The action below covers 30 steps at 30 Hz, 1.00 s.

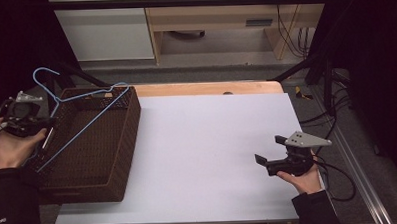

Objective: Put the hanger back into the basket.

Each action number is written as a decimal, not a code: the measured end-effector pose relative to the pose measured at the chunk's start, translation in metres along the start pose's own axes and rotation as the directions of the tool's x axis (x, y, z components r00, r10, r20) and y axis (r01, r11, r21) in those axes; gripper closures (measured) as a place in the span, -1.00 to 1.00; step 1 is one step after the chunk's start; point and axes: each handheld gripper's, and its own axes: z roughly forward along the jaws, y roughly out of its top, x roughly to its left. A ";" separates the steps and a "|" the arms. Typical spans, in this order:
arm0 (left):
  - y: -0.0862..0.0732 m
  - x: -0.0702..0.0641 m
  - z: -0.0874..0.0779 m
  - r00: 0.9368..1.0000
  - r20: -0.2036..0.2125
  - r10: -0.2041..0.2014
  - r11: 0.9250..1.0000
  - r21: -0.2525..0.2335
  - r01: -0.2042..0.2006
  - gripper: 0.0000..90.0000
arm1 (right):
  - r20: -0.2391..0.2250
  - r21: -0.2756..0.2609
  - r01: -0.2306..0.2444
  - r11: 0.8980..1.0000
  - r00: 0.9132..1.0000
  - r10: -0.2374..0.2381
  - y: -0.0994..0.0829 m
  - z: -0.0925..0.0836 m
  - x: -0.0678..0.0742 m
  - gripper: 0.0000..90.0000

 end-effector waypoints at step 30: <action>-0.040 -0.015 0.061 0.997 0.070 -0.017 0.998 0.068 0.012 0.93 | -0.001 0.010 0.003 1.000 1.000 -0.003 0.000 0.002 0.001 -0.93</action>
